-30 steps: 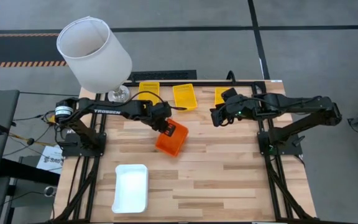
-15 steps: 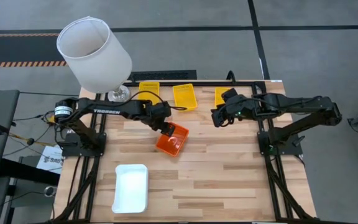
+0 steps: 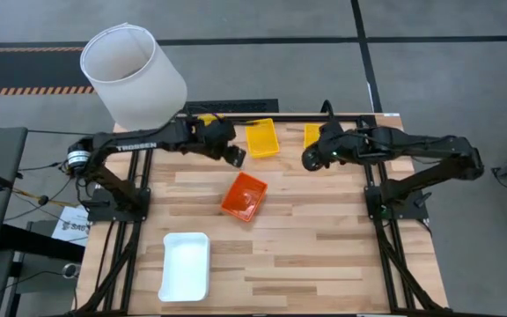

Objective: Stack baskets by color
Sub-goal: Stack the middle yellow bin on the left yellow bin

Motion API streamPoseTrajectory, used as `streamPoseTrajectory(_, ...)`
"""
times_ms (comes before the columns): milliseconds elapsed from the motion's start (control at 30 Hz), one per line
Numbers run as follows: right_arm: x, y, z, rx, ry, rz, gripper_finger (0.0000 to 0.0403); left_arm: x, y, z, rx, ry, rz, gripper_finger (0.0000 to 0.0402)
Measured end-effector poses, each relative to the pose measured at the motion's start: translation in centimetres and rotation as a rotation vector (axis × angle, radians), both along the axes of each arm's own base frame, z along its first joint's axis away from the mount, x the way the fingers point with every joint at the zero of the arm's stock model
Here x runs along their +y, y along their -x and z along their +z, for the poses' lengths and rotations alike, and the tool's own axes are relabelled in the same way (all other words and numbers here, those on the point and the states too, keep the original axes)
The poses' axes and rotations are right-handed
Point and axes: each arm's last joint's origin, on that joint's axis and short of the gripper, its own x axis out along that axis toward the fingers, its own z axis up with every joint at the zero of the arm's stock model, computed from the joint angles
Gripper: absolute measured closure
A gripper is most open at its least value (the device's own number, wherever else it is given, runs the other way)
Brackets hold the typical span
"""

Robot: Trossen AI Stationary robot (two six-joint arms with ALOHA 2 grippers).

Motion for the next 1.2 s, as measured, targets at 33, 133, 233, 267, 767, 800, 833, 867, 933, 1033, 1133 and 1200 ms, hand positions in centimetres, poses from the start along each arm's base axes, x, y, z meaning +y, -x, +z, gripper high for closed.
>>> streamPoseTrajectory(33,-0.3,0.0,-0.2,0.016,0.0,-0.012,0.0201,0.4,0.3,0.2,0.015,-0.03,0.015,0.0205)
streamPoseTrajectory(133,-1.0,-0.2,-0.7,0.067,-0.001,-0.037,0.02,2.0,0.7,0.0,0.043,-0.064,0.073,0.0205)
streamPoseTrajectory(233,-1.4,-0.9,-1.4,0.106,-0.002,-0.033,0.02,3.7,0.7,-1.4,0.113,-0.057,0.136,0.0205)
streamPoseTrajectory(267,-1.4,-1.1,-1.6,0.115,-0.002,-0.032,0.02,4.1,0.5,-1.9,0.121,-0.059,0.144,0.0205)
streamPoseTrajectory(767,-1.3,-2.2,-3.3,0.239,-0.016,-0.015,0.0198,7.7,-1.0,-6.6,0.203,-0.027,0.253,0.0205)
streamPoseTrajectory(800,-1.3,-2.2,-3.3,0.243,-0.012,-0.01,0.0198,7.7,-1.0,-6.5,0.198,-0.036,0.255,0.0205)
streamPoseTrajectory(833,-1.3,-2.2,-3.3,0.247,-0.007,-0.007,0.0198,7.7,-1.1,-6.5,0.199,-0.044,0.258,0.0205)
streamPoseTrajectory(867,-1.4,-2.2,-3.3,0.248,-0.005,-0.008,0.0198,7.6,-1.1,-6.5,0.2,-0.048,0.259,0.0205)
streamPoseTrajectory(933,-1.6,-2.1,-3.3,0.252,-0.005,-0.01,0.0198,7.7,-1.1,-6.5,0.197,-0.041,0.259,0.0205)
streamPoseTrajectory(1033,-1.7,-2.1,-3.3,0.252,-0.005,-0.011,0.0198,7.8,-1.0,-6.5,0.194,-0.034,0.257,0.0205)
streamPoseTrajectory(1133,-1.8,-2.1,-3.3,0.254,-0.005,-0.016,0.0198,7.7,-1.1,-6.5,0.19,-0.036,0.258,0.0205)
streamPoseTrajectory(1200,-1.8,-2.1,-3.3,0.253,-0.005,-0.015,0.0198,7.7,-1.1,-6.5,0.19,-0.035,0.256,0.0205)
